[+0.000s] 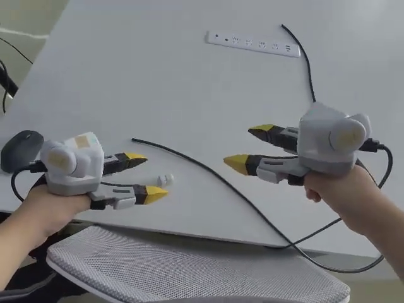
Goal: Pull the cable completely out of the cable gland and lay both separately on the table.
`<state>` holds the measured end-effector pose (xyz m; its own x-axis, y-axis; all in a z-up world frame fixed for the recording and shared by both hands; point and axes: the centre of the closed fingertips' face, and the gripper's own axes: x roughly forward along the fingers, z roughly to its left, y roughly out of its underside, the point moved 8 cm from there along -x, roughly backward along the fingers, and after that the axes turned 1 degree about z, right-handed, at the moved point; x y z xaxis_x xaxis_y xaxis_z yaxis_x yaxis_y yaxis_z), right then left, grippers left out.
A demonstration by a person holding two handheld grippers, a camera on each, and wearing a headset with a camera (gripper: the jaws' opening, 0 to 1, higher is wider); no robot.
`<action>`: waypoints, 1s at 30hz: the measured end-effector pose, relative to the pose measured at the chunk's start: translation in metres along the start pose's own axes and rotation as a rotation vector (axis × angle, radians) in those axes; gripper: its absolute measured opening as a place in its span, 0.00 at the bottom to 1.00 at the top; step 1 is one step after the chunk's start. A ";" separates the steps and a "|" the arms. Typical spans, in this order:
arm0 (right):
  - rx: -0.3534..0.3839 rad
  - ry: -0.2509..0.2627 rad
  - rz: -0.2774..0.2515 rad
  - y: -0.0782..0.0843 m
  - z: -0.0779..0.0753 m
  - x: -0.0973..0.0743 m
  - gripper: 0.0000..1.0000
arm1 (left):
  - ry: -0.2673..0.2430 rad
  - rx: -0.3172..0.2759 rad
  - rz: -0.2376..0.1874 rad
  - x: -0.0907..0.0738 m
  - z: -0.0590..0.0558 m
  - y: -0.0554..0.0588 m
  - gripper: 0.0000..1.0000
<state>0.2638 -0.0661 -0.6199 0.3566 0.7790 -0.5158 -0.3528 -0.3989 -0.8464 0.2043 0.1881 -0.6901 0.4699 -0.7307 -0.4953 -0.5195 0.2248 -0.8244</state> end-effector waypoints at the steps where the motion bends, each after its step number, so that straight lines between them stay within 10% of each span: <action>1: 0.009 0.006 -0.005 0.002 0.001 -0.003 0.54 | 0.000 -0.002 -0.002 -0.002 -0.002 -0.001 0.57; 19: 0.178 0.101 0.014 0.081 0.024 -0.052 0.70 | -0.045 -0.018 -0.003 -0.025 -0.009 0.004 0.73; 30: 0.178 0.092 0.075 0.098 0.033 -0.055 0.82 | -0.067 -0.025 0.028 -0.039 -0.006 0.014 0.82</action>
<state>0.1817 -0.1318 -0.6700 0.3984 0.6996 -0.5931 -0.5256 -0.3558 -0.7727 0.1743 0.2156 -0.6805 0.5014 -0.6794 -0.5357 -0.5499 0.2278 -0.8036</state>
